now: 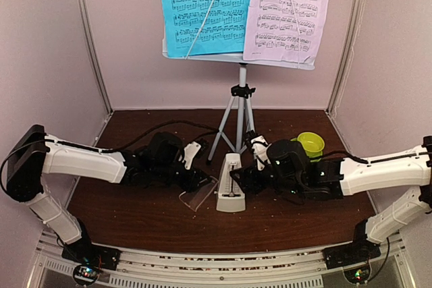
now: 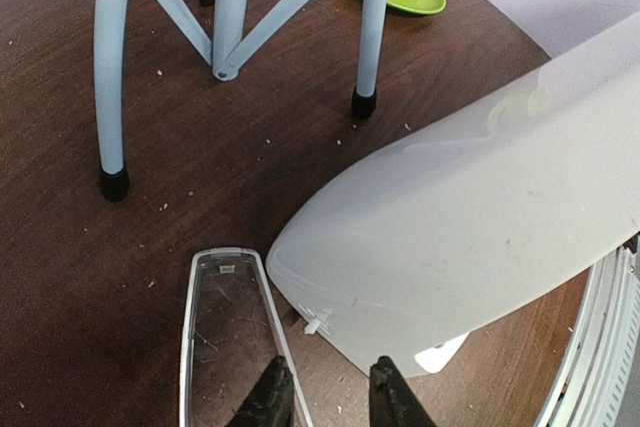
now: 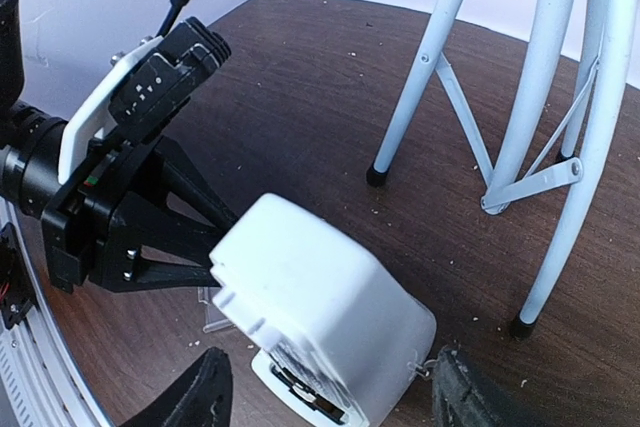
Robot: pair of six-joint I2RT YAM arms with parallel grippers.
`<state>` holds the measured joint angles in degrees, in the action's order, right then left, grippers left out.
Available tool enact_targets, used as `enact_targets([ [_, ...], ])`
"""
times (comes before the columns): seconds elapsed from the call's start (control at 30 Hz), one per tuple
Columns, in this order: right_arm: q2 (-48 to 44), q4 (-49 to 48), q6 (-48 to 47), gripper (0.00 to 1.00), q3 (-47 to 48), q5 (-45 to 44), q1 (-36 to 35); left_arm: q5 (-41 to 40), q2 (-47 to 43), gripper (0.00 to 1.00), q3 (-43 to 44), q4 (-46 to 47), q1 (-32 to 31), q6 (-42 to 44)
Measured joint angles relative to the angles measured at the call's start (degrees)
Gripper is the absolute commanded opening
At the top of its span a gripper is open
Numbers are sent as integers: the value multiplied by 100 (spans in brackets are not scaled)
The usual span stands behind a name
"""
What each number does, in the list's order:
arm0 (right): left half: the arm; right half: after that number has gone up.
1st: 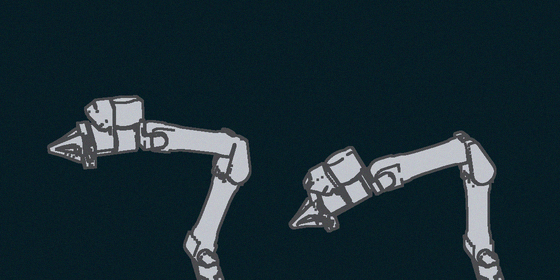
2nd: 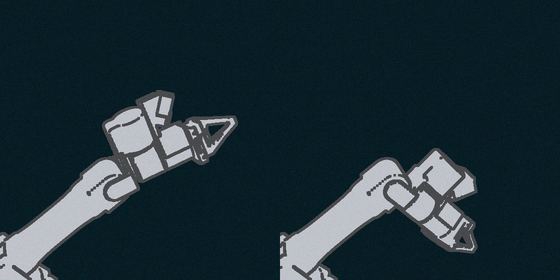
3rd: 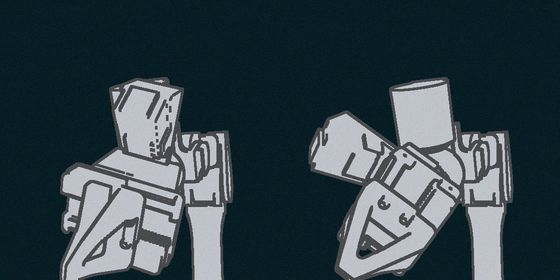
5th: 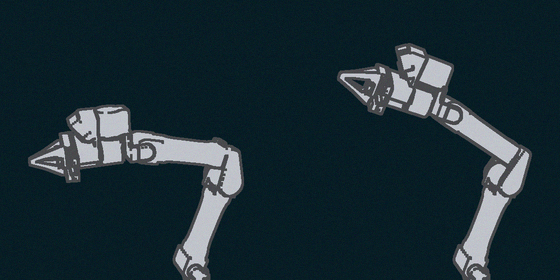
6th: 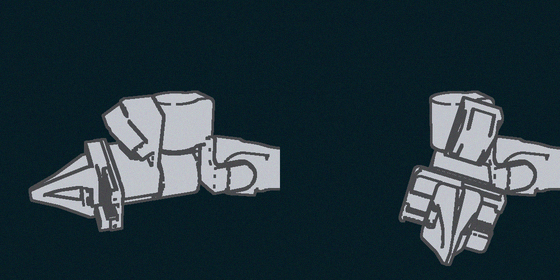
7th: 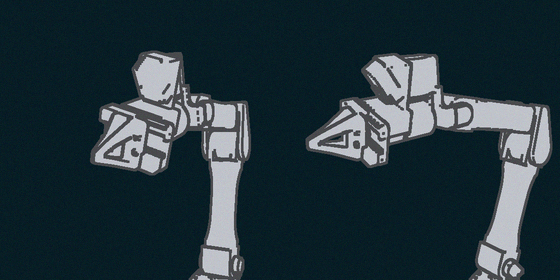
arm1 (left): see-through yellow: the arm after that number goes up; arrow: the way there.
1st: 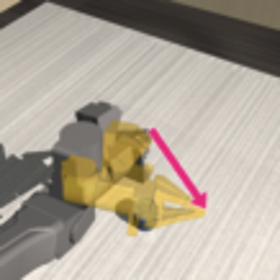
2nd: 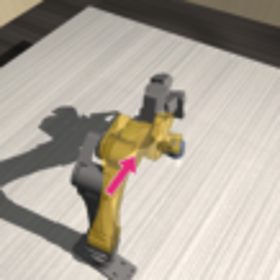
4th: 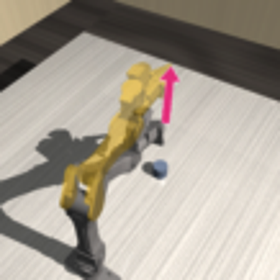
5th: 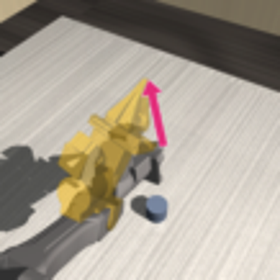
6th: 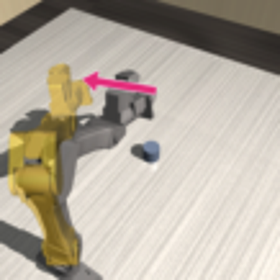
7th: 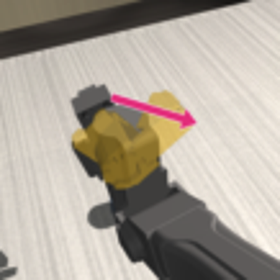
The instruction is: Set up the instrument practice props
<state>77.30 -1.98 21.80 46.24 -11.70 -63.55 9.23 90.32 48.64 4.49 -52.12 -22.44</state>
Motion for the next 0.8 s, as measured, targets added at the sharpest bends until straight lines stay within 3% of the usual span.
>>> enact_targets([
  [0.47,372,398,101,45,433,-393,-44,-2,0,28,17,-2,0,2],
  [0.8,-46,286,44,40,31,-376,-44,7,0,28,68,-11,0,92],
])
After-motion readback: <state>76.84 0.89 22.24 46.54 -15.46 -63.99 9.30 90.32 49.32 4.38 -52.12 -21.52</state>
